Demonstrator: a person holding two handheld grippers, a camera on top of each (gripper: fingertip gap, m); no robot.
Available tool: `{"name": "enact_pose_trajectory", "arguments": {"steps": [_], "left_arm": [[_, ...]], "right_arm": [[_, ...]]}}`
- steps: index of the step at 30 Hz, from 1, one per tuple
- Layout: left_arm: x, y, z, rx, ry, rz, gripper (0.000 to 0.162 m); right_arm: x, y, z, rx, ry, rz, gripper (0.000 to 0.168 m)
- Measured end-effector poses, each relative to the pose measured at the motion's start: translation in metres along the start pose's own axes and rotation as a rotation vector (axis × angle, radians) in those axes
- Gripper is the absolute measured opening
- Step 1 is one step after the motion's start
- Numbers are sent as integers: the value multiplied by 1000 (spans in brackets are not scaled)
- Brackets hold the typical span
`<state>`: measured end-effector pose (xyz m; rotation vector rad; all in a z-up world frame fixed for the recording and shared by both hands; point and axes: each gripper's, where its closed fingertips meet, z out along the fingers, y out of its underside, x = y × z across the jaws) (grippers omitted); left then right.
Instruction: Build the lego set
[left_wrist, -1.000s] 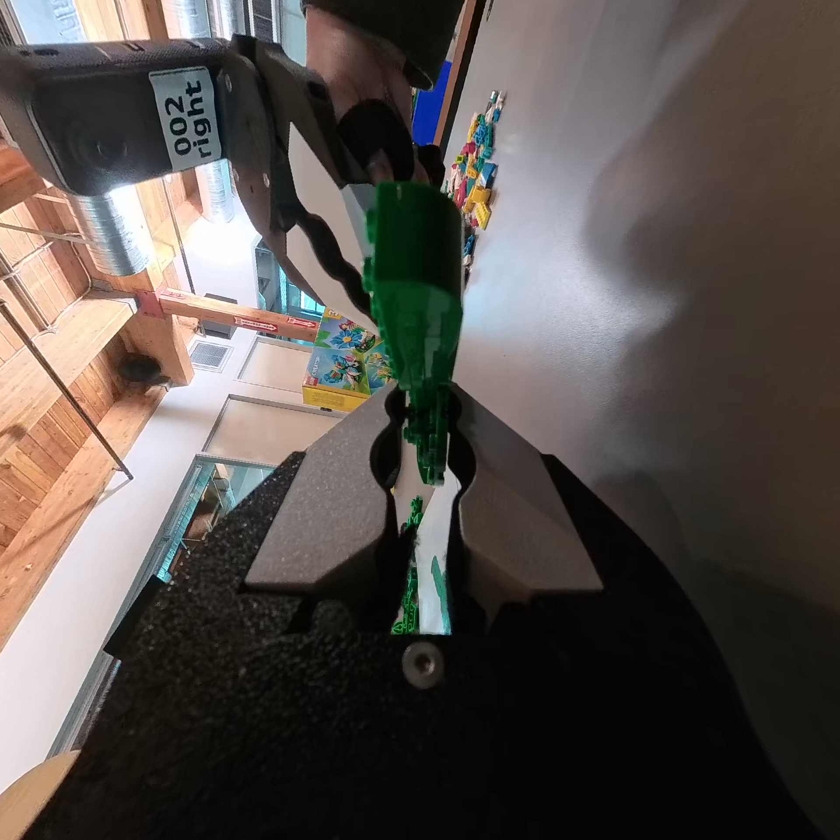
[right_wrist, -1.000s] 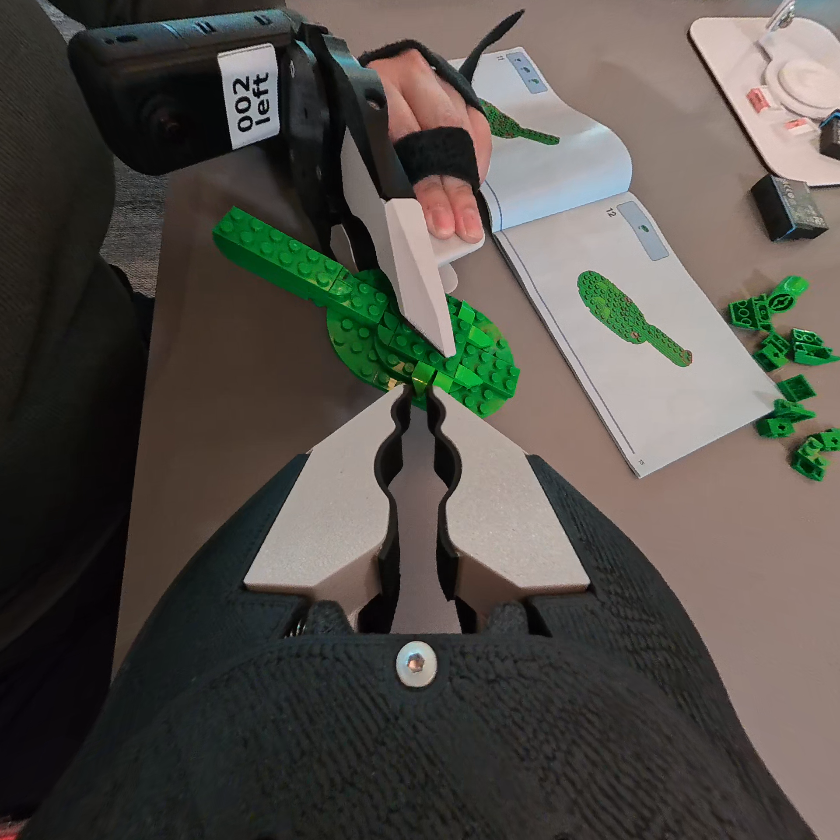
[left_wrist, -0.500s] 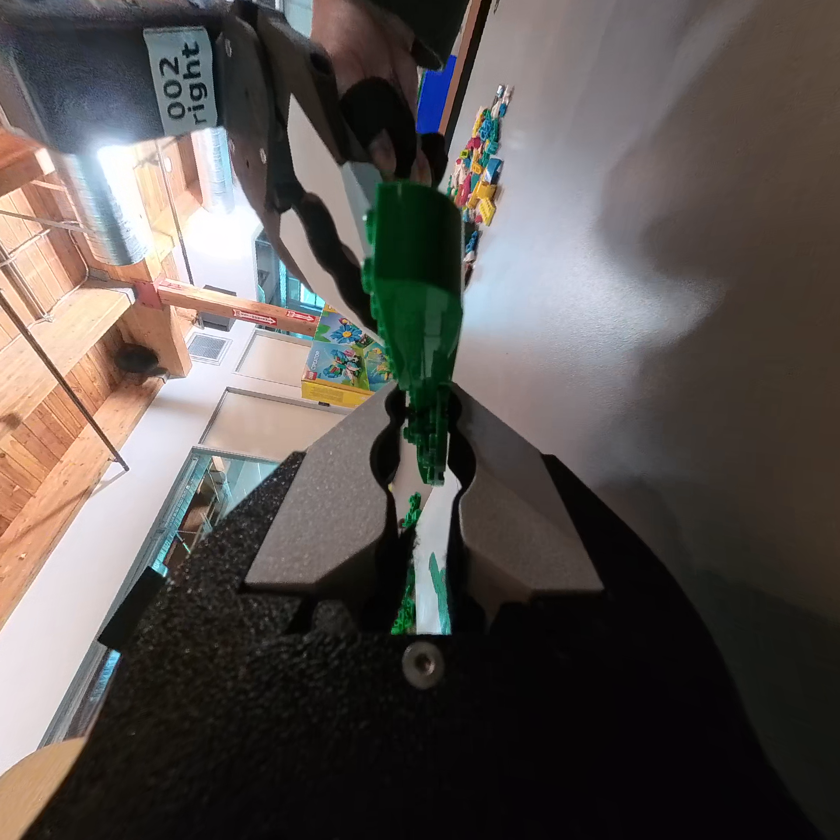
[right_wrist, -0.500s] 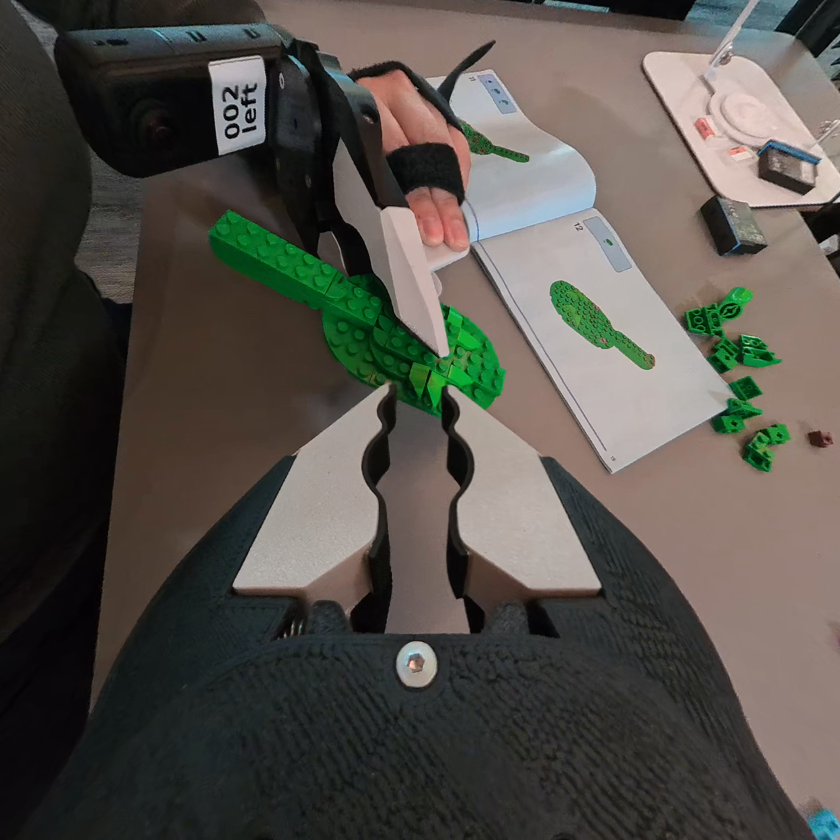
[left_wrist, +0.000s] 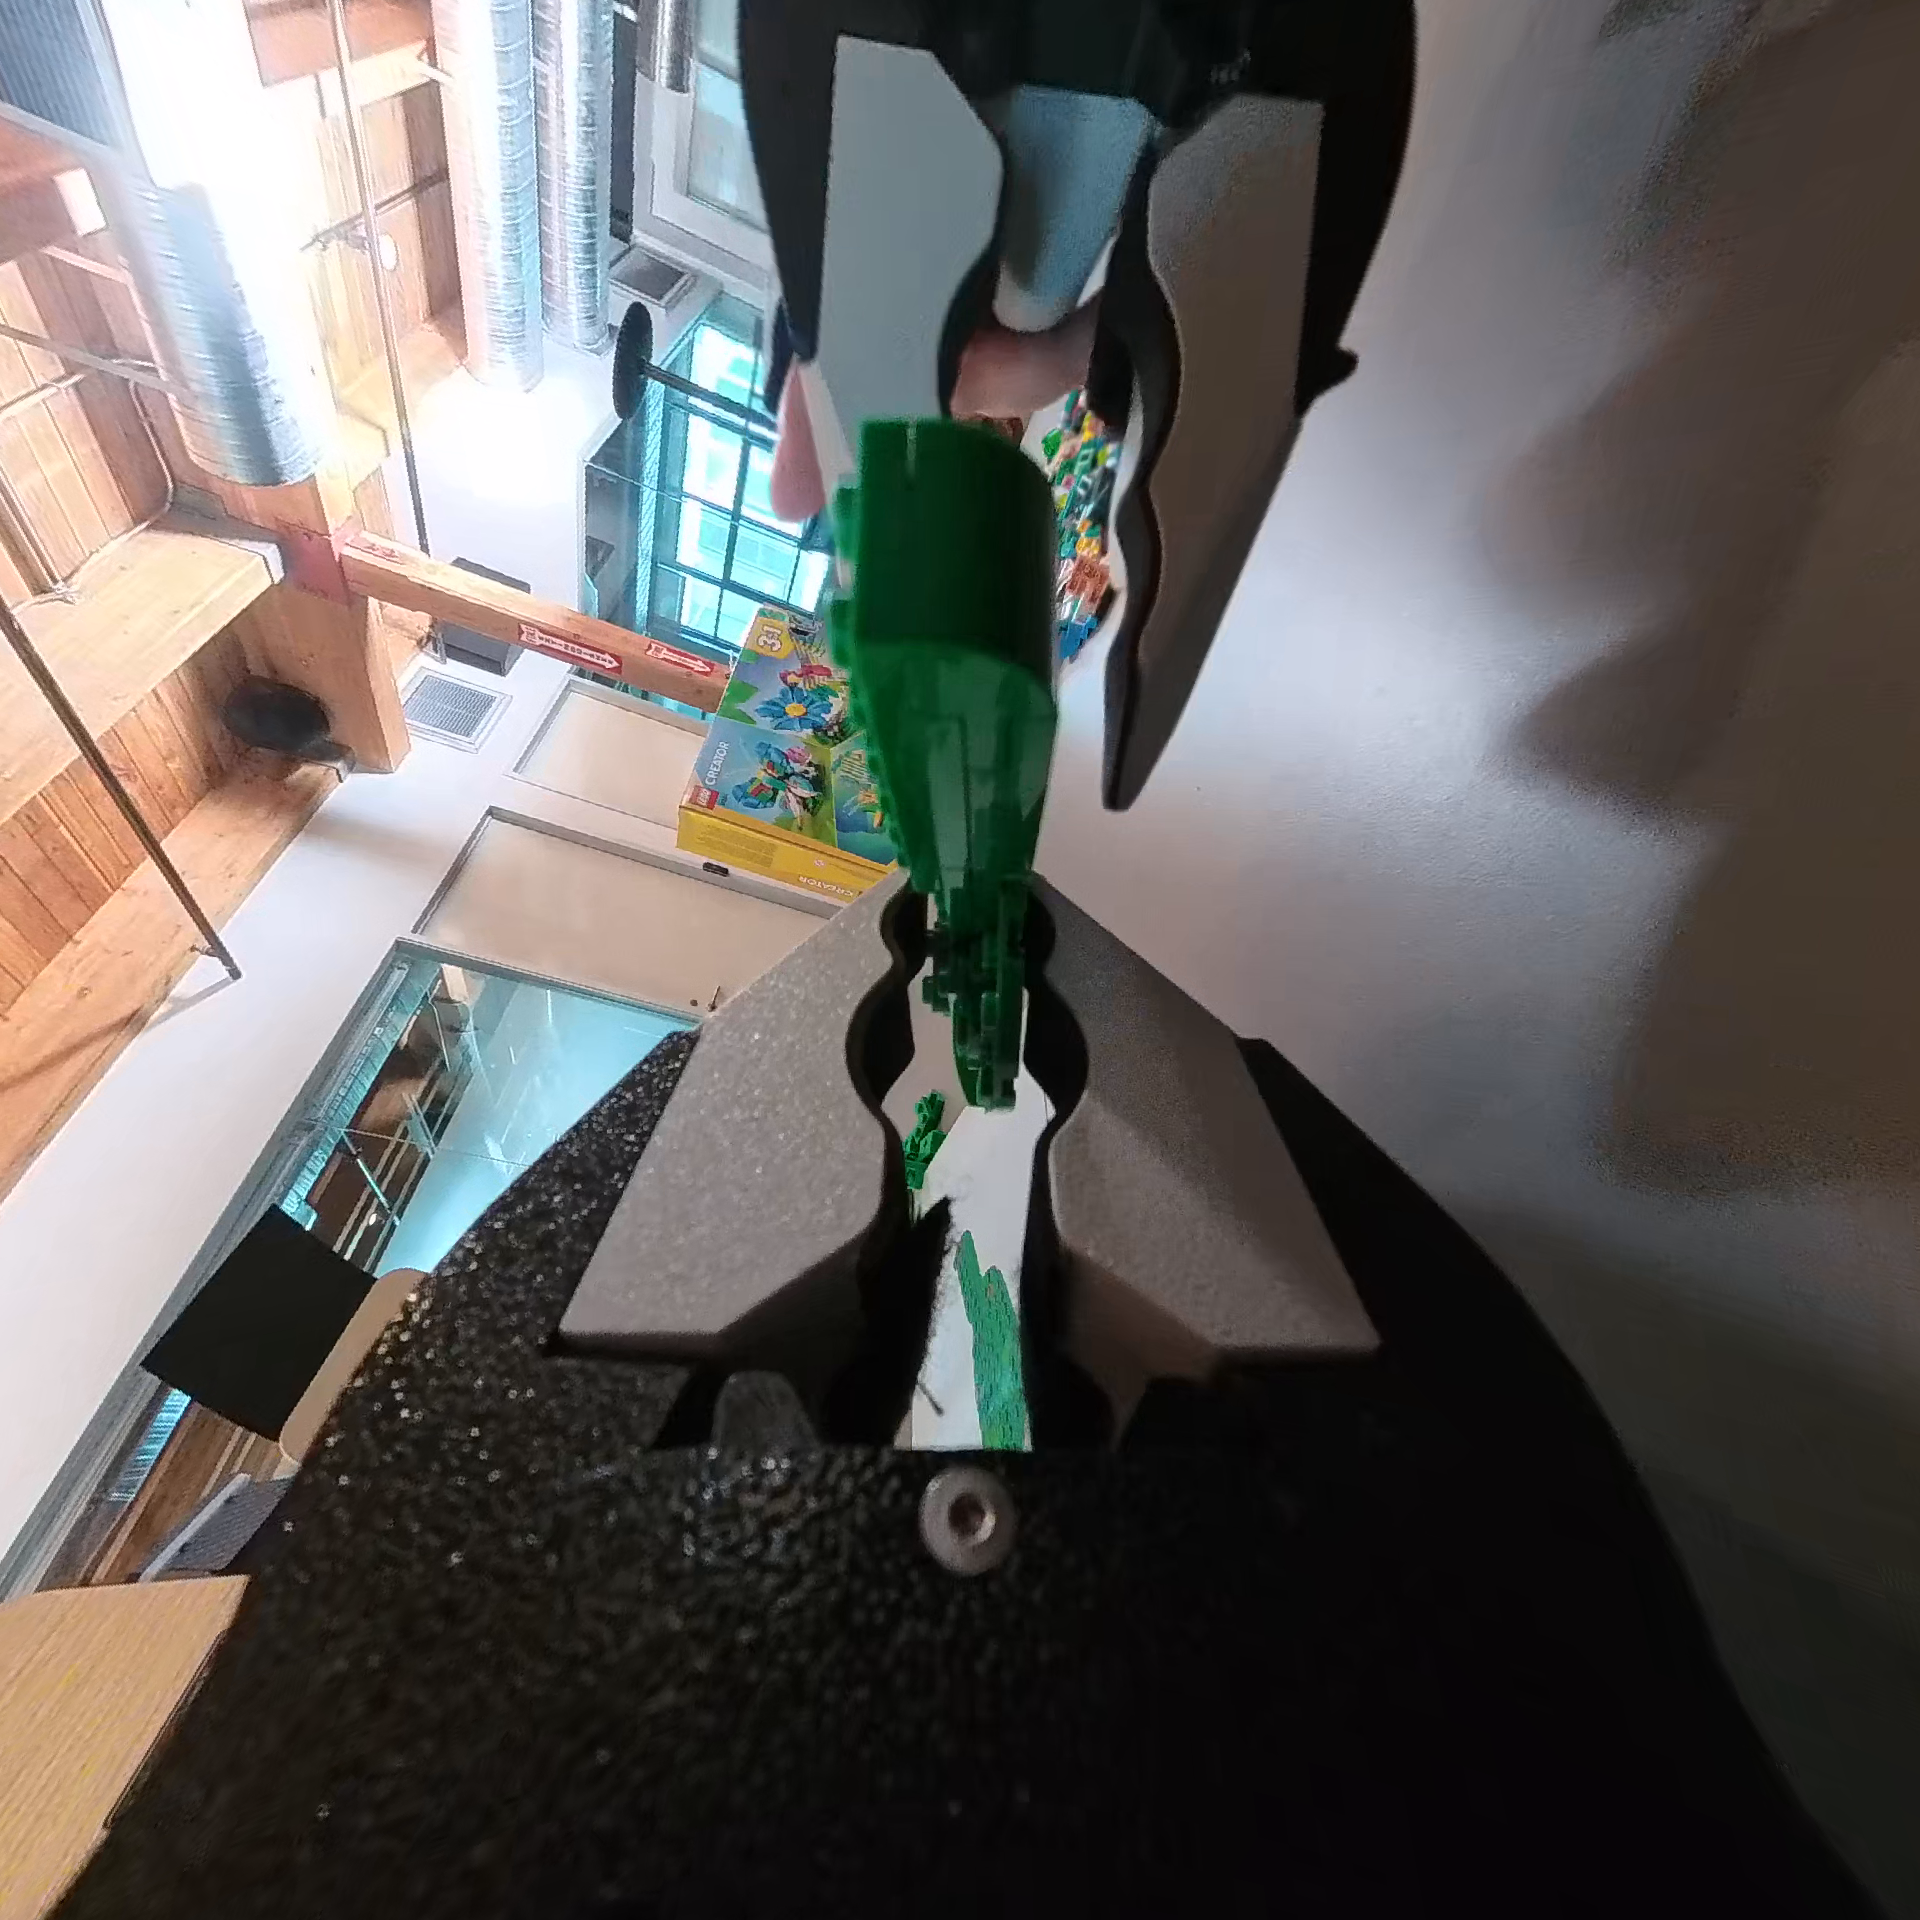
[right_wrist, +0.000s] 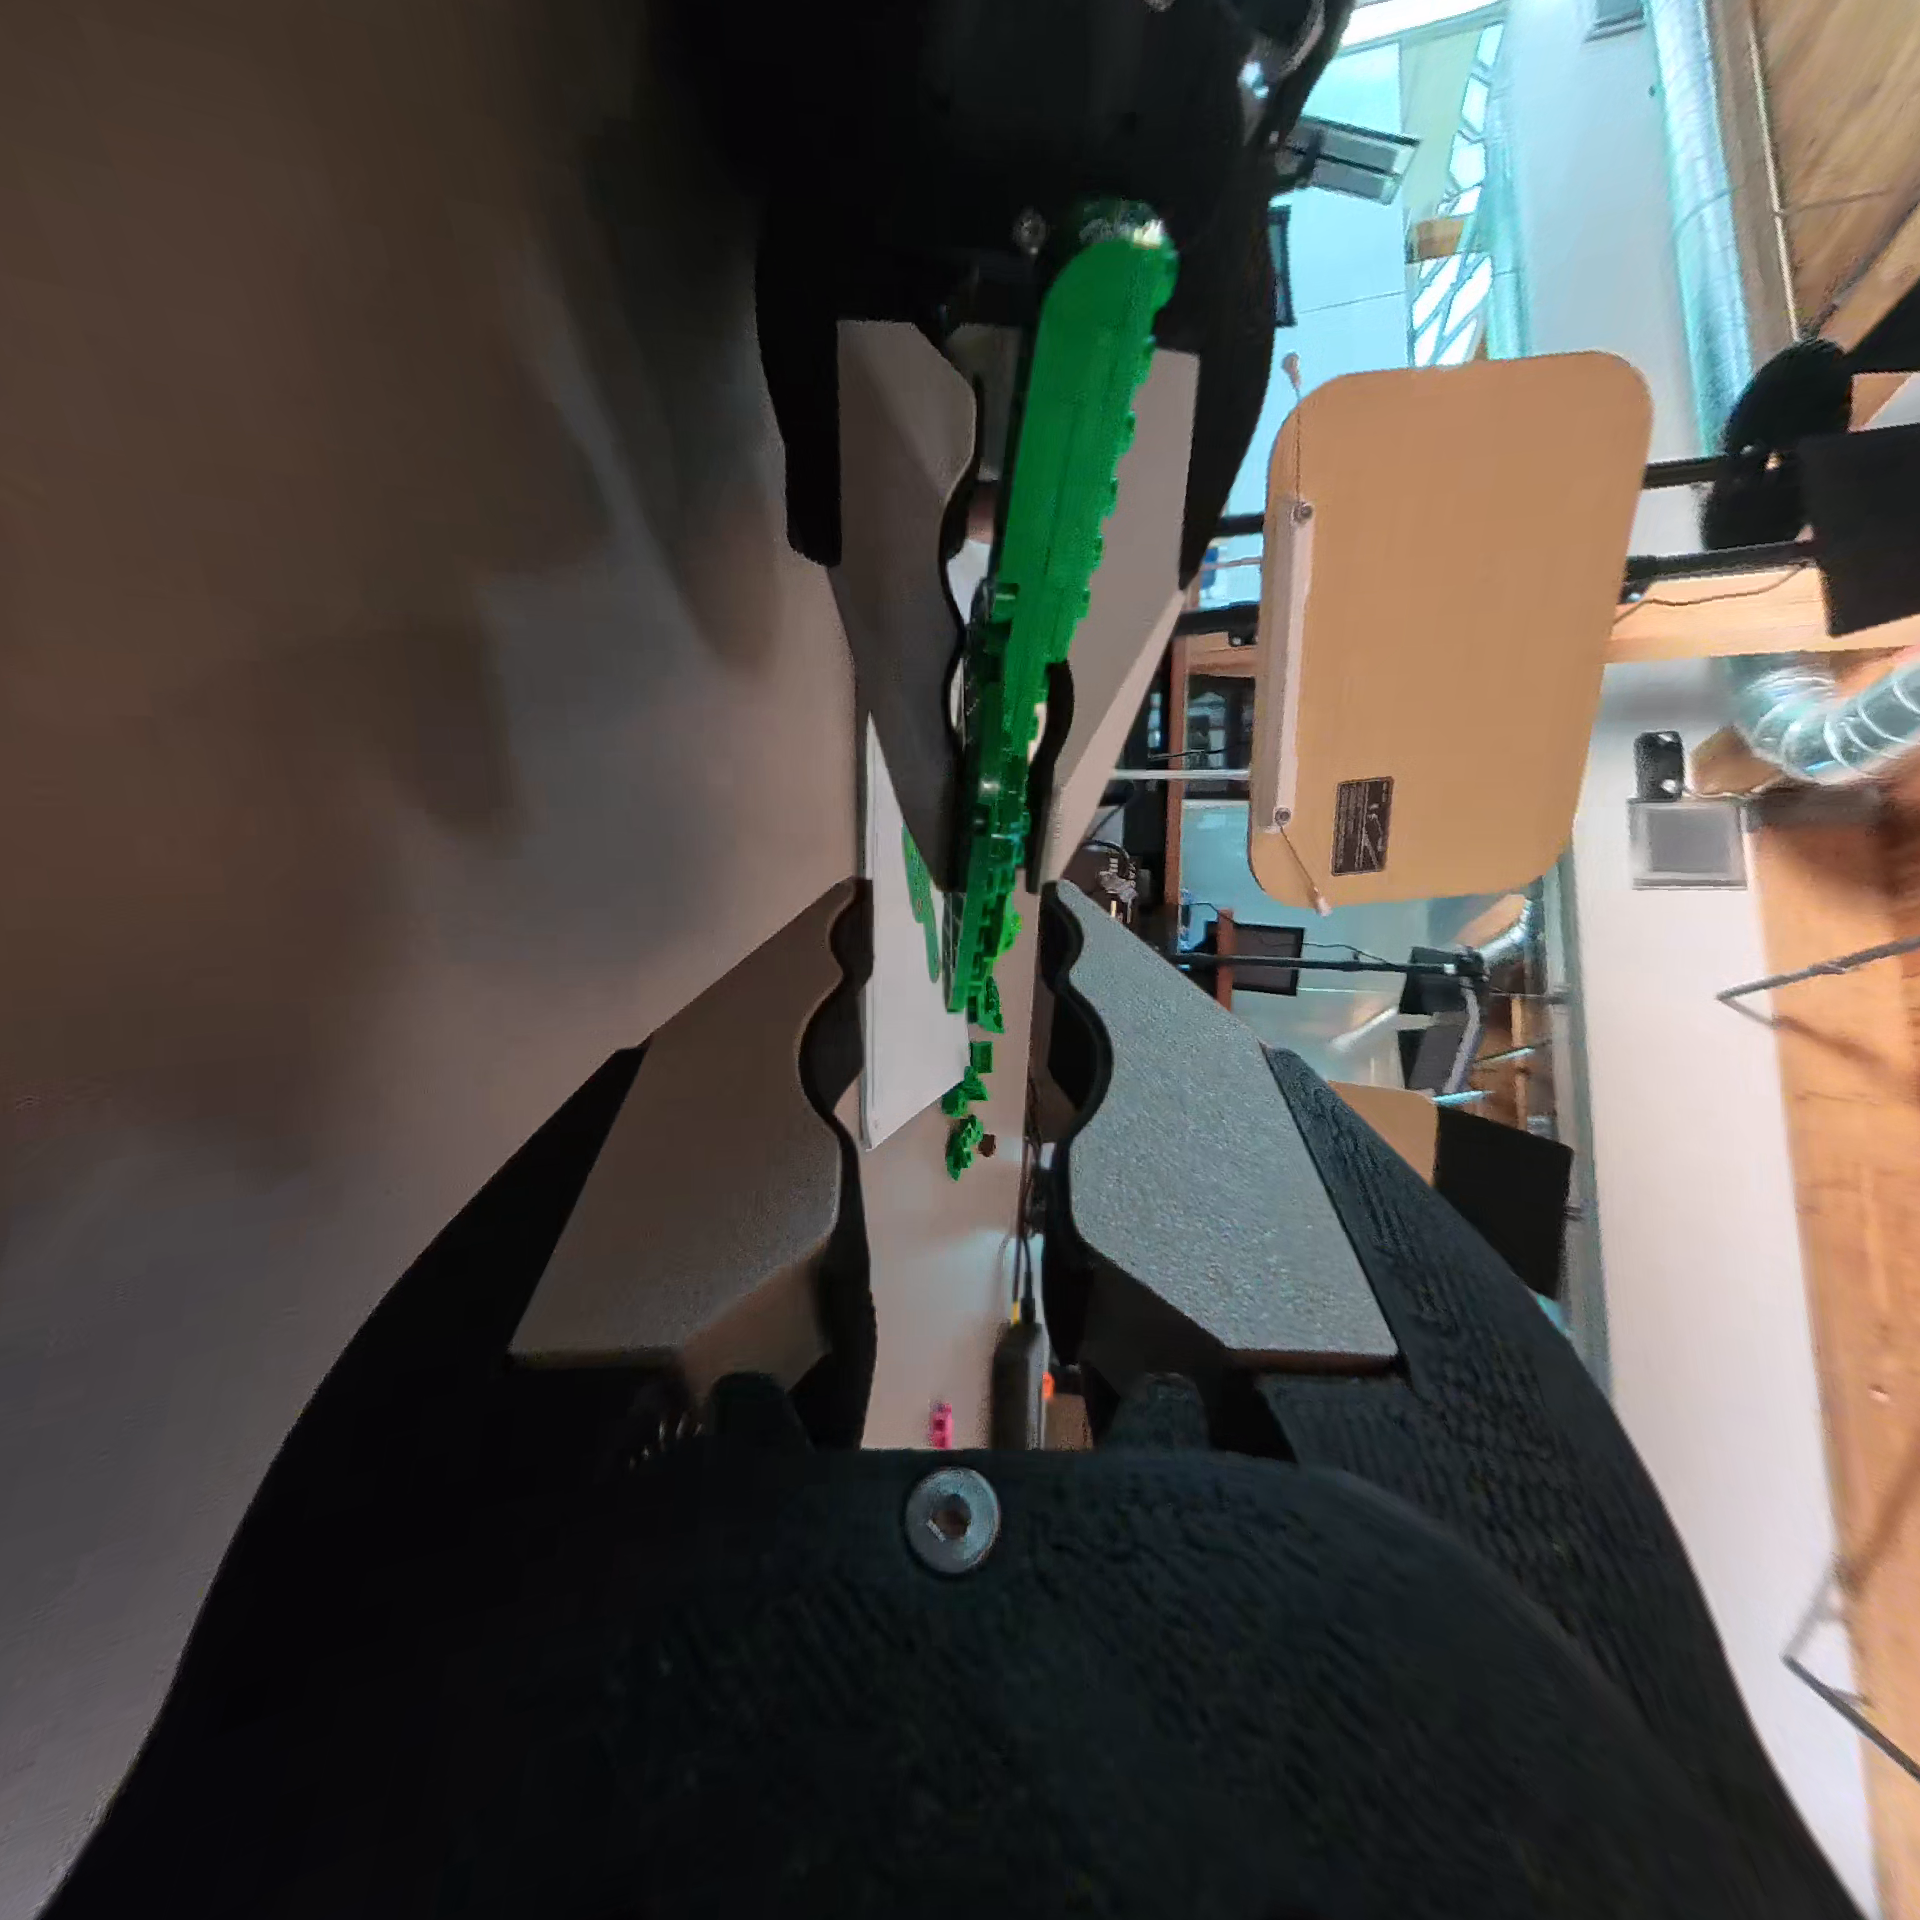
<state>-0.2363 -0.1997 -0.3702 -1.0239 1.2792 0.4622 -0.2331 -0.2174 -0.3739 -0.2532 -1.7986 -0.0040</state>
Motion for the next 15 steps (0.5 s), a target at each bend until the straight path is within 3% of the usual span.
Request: {"name": "enact_pose_trajectory", "arguments": {"steps": [15], "left_arm": [[0, 0, -1, 6, 4, -23, 13]], "right_arm": [[-3, 5, 8, -31, 23, -8, 26]]}}
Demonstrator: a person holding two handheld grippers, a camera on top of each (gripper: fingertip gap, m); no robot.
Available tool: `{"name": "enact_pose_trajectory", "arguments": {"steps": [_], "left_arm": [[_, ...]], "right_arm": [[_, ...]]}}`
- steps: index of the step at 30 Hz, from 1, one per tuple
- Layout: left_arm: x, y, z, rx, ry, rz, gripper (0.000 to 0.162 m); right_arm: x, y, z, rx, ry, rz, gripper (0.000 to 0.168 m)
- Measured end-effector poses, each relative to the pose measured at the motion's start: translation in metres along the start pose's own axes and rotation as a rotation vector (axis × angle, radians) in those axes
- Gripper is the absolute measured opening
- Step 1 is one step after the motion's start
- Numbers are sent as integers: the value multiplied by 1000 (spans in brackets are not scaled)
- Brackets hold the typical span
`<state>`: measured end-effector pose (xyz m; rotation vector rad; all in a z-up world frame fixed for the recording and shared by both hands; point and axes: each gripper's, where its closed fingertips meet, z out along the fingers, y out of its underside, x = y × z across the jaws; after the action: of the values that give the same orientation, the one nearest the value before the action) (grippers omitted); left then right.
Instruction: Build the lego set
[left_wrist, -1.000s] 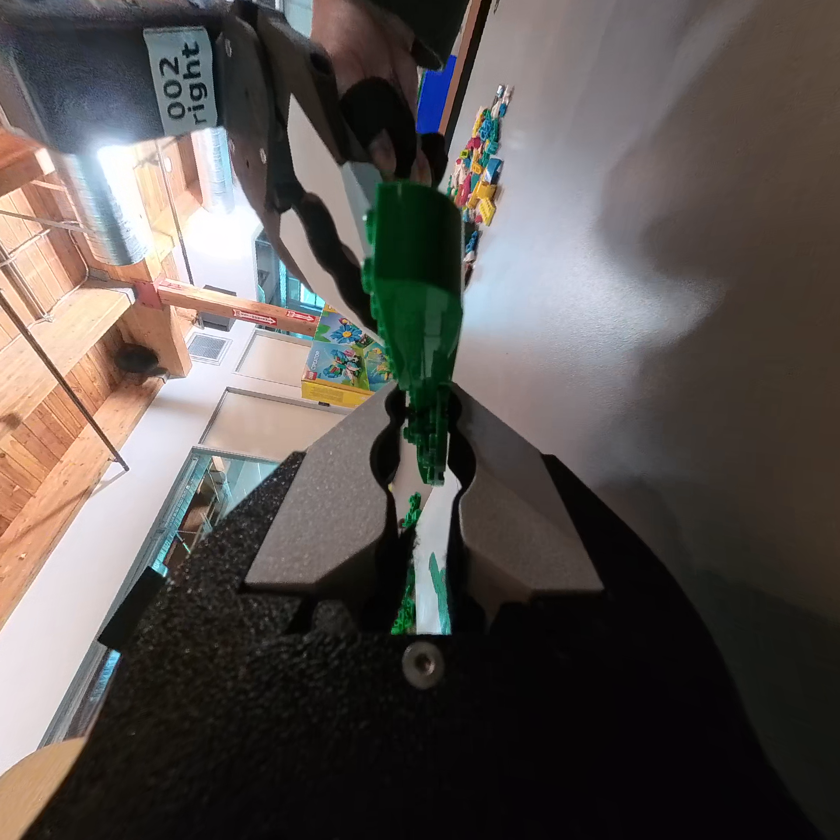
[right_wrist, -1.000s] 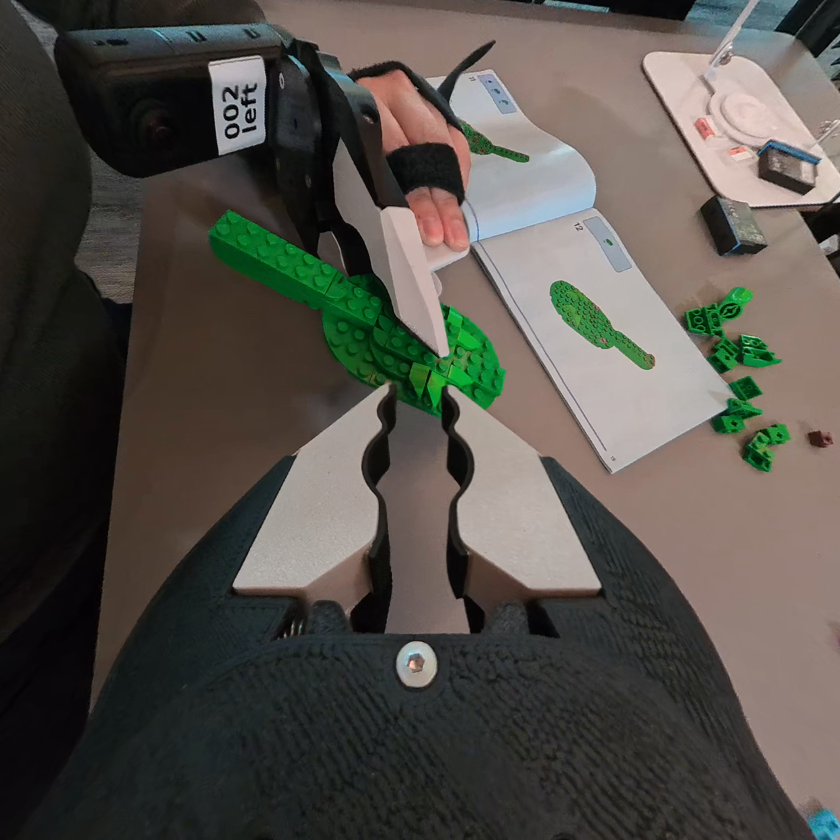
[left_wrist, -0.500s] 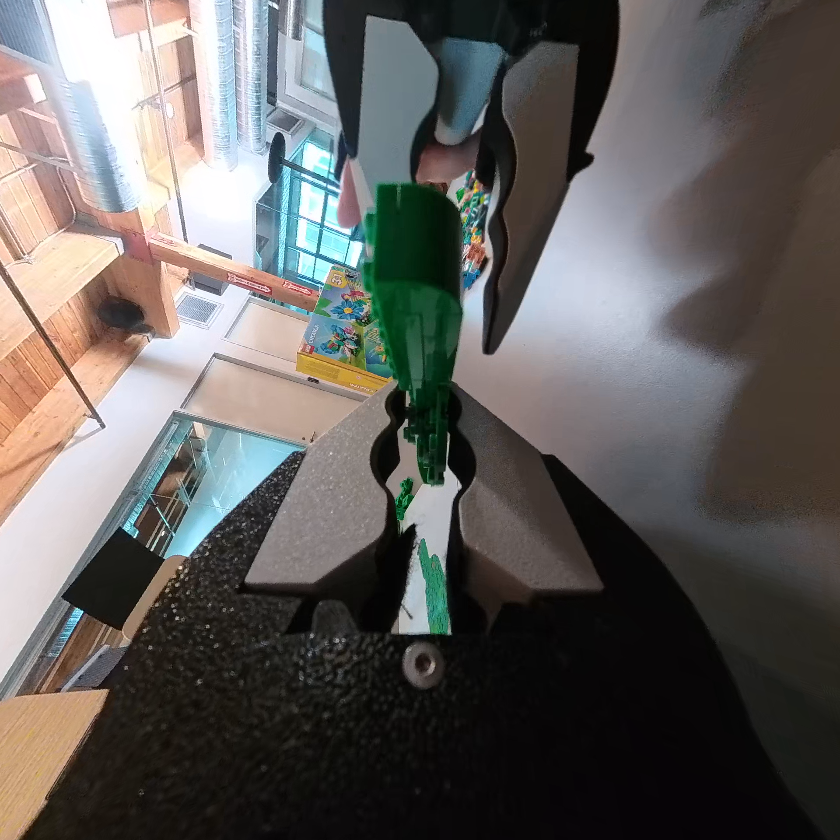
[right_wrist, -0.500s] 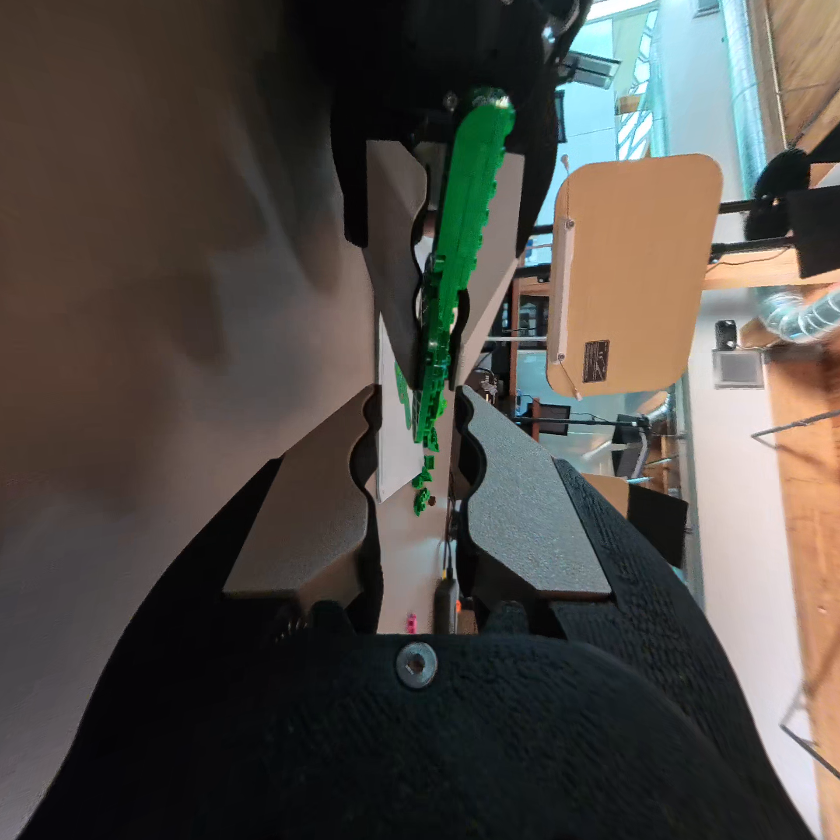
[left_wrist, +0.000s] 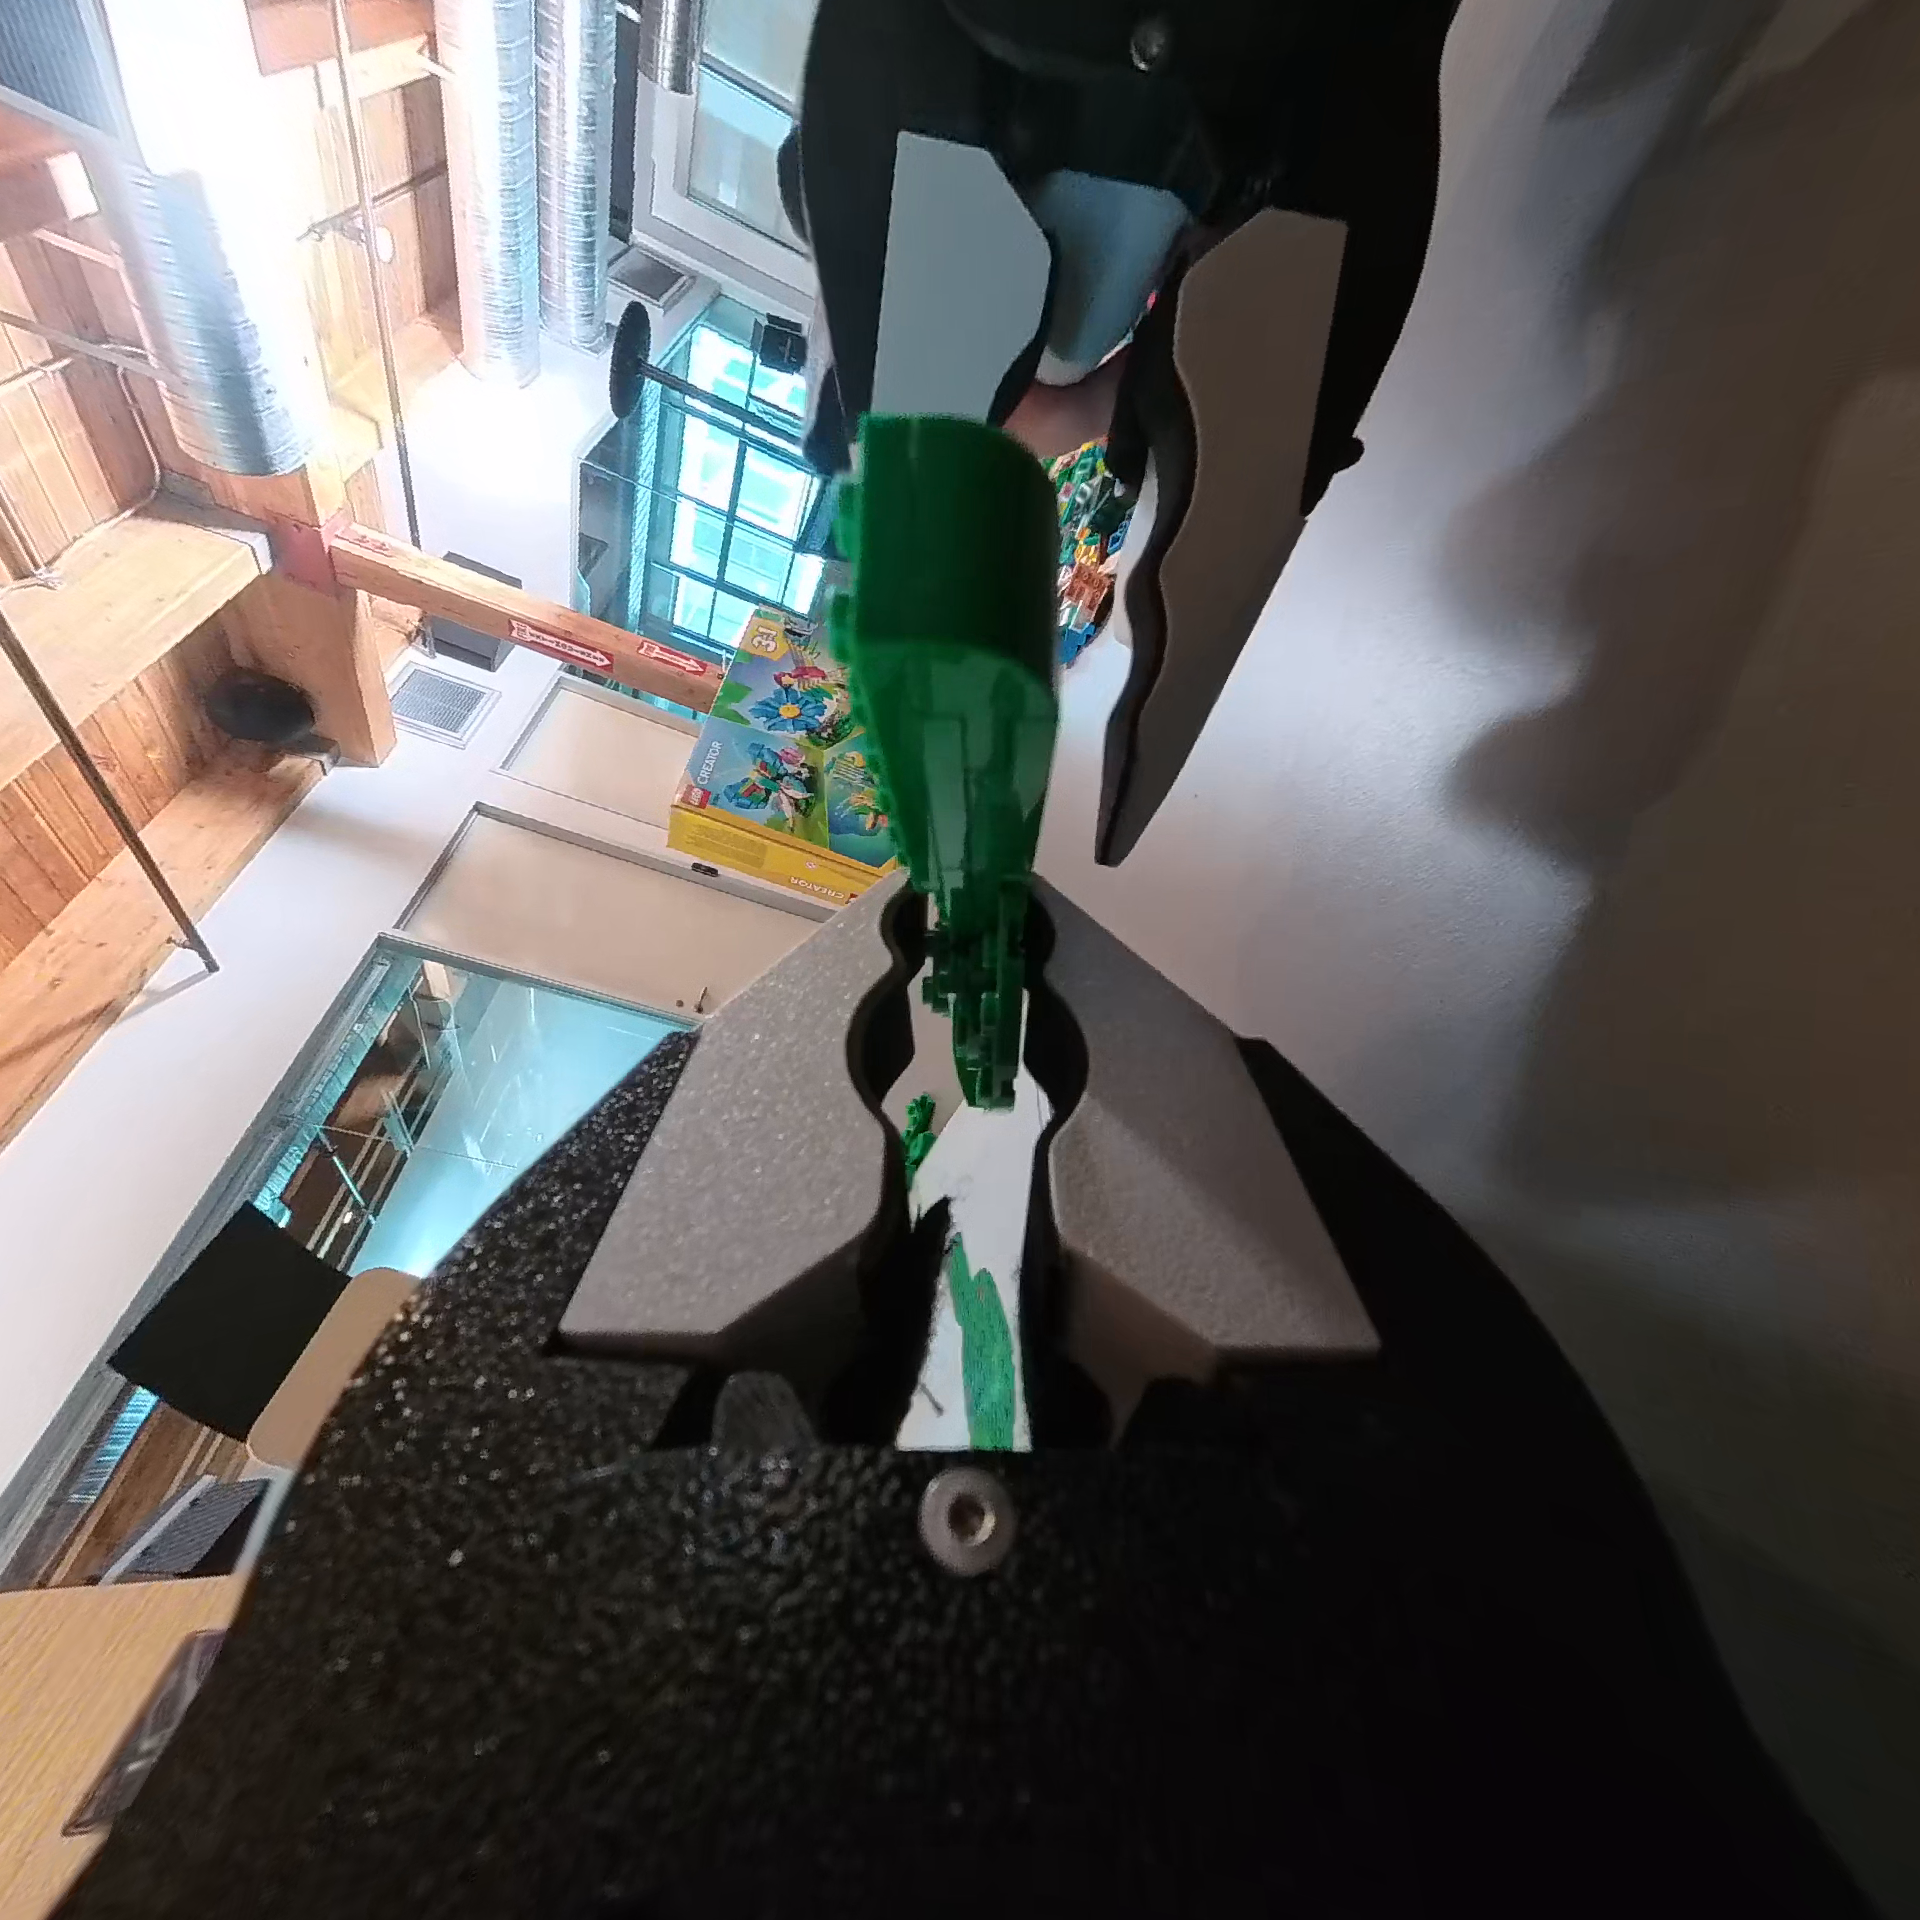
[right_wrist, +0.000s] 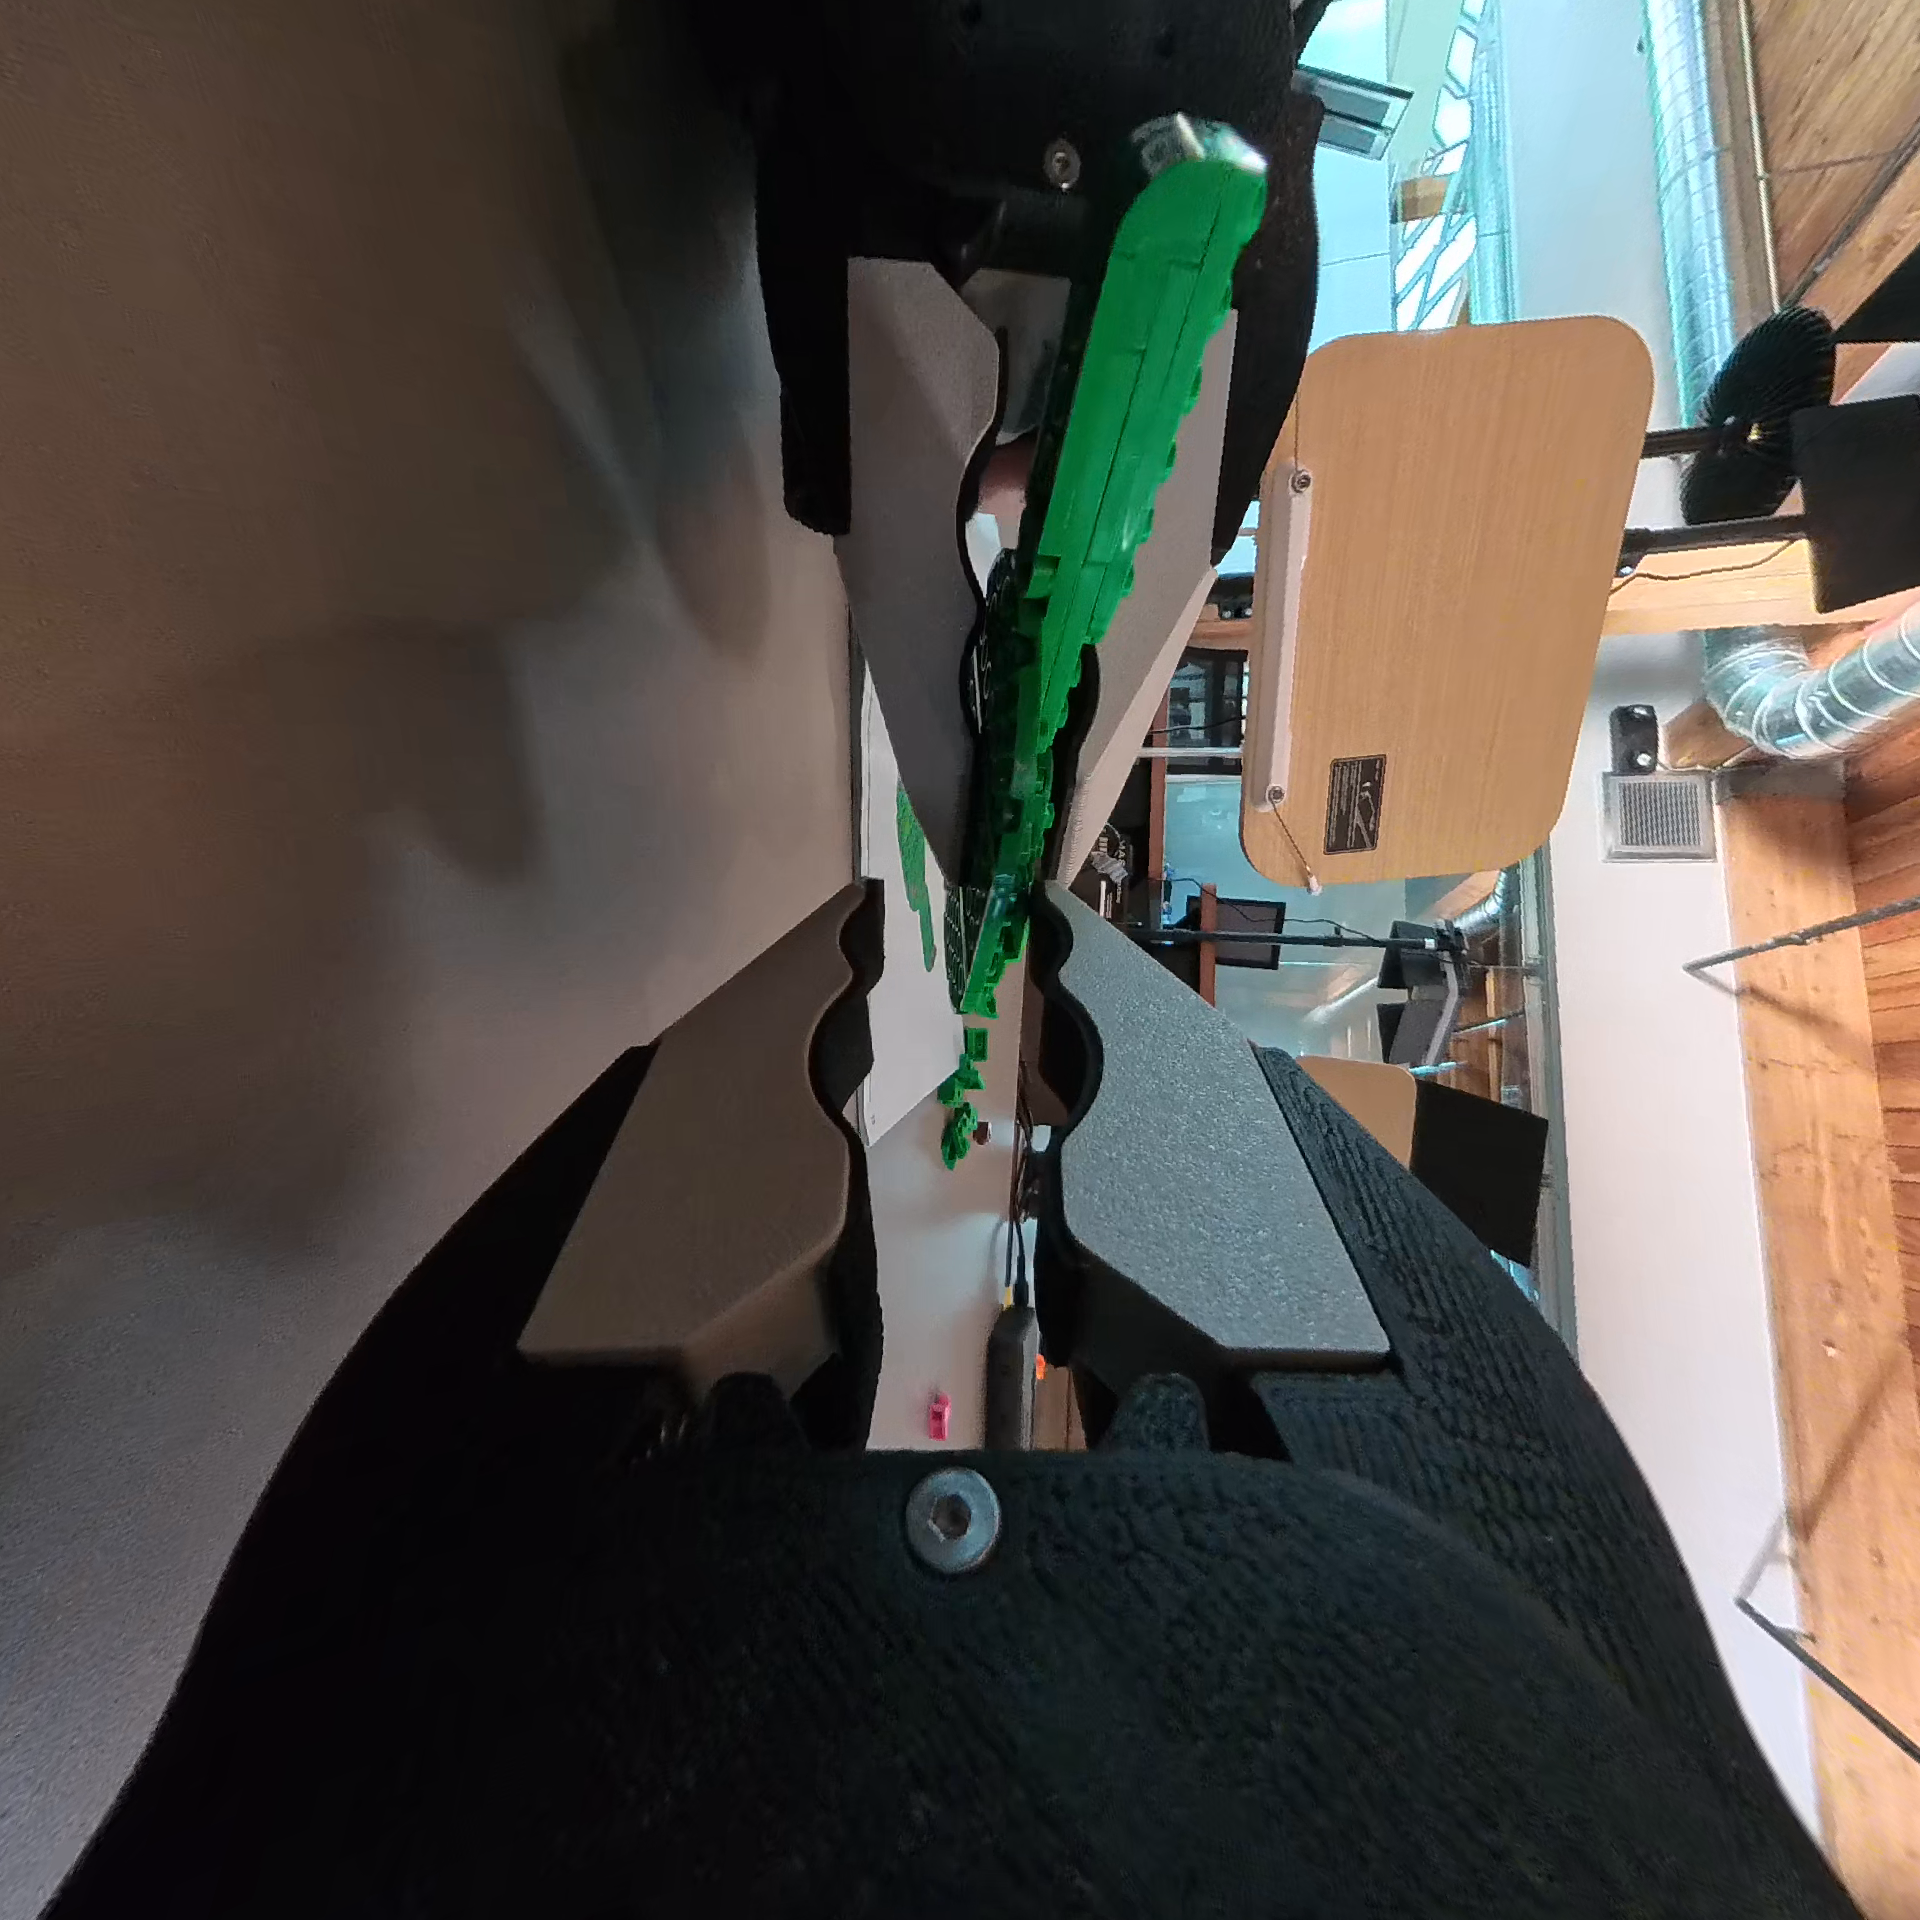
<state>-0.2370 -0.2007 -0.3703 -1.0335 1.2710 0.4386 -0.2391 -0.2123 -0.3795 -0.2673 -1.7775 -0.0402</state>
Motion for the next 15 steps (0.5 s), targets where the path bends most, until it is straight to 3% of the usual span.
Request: {"name": "enact_pose_trajectory", "arguments": {"steps": [5, 7, 10, 15], "left_arm": [[-4, 1, -1, 5, -9, -34, 12], [-3, 1, -2, 3, -1, -35, 12], [-3, 5, -1, -25, -5, -12, 13], [1, 6, -1, -34, 8, 22, 12]], "right_arm": [[5, -1, 2, -1, 24, 12, 25], [11, -1, 2, -6, 61, 7, 9], [9, 2, 6, -44, 47, -56, 9], [6, 2, 6, -52, -37, 31, 8]]}}
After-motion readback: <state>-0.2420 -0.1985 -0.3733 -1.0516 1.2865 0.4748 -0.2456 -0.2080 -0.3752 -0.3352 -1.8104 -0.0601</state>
